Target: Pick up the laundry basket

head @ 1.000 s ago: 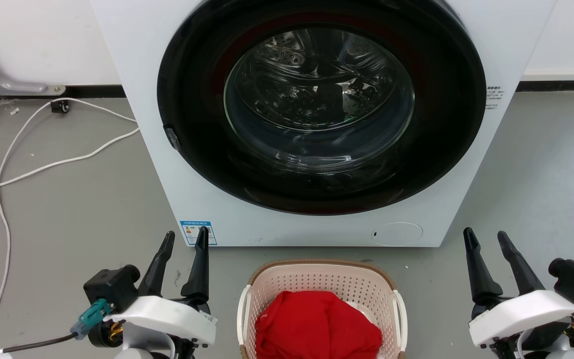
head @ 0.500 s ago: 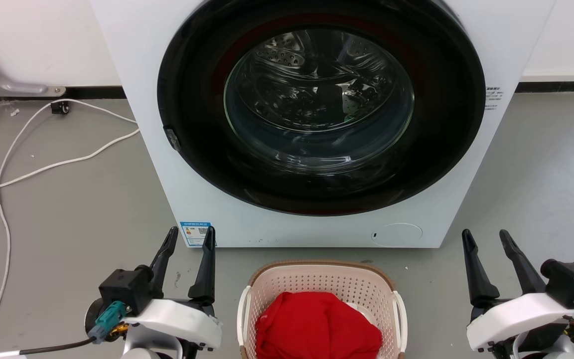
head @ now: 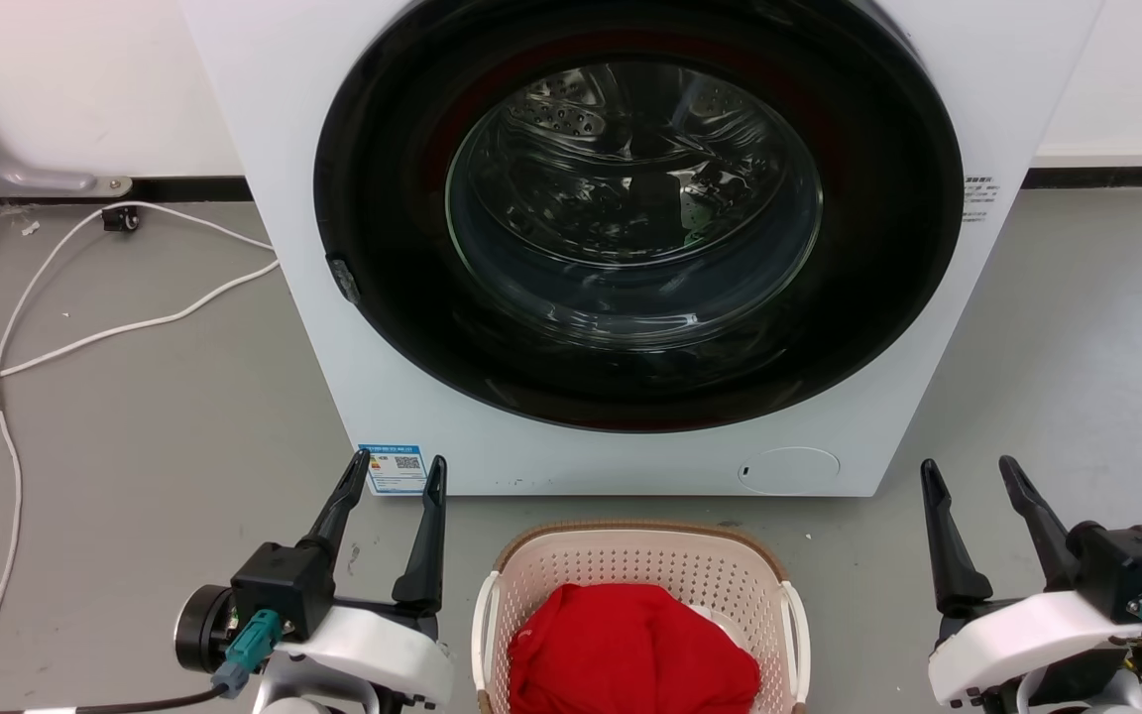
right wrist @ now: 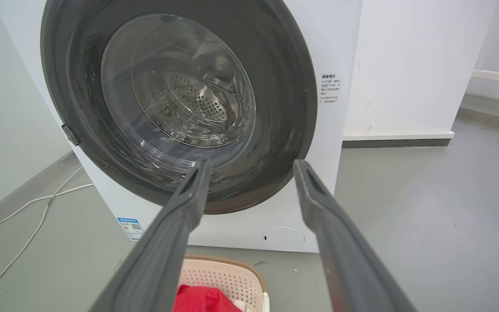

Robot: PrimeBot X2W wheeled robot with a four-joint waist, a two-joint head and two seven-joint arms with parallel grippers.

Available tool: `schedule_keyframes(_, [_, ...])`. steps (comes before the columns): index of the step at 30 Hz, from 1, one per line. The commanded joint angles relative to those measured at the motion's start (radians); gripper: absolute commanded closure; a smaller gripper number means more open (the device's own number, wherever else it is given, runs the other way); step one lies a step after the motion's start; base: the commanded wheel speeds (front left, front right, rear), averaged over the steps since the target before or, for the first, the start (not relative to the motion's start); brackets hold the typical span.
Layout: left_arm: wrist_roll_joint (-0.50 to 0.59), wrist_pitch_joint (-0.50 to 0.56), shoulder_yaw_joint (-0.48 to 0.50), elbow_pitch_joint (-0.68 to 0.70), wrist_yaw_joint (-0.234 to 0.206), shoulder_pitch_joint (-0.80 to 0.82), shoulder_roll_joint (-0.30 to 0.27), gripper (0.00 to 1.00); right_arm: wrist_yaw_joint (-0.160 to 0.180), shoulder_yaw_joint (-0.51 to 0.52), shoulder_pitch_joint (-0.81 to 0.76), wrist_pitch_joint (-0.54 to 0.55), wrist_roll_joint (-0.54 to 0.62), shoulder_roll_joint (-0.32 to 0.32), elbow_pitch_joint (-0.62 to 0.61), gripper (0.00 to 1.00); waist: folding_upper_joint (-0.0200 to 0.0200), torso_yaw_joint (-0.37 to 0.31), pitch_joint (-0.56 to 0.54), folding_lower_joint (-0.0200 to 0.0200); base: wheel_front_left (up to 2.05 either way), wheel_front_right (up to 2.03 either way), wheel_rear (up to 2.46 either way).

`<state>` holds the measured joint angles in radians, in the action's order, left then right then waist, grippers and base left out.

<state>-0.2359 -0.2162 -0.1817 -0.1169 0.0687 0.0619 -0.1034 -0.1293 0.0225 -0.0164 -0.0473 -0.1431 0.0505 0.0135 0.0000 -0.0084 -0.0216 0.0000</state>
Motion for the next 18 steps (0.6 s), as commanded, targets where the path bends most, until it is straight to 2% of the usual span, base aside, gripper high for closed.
schedule_keyframes(1, [0.021, -0.011, -0.002, 0.006, -0.006, -0.009, -0.004, 0.00, -0.002, 0.001, -0.006, -0.009, 0.017, 0.000, -0.010, 0.00, 0.0000, 0.001, -0.001, 0.0000, 0.00, 0.00, 0.00])
schedule_keyframes(18, [0.095, -0.045, -0.010, 0.001, 0.005, -0.016, 0.005, 0.00, -0.001, 0.011, -0.004, -0.047, 0.078, 0.000, 0.002, 0.00, 0.0000, 0.005, -0.003, 0.0000, 0.00, 0.00, 0.00])
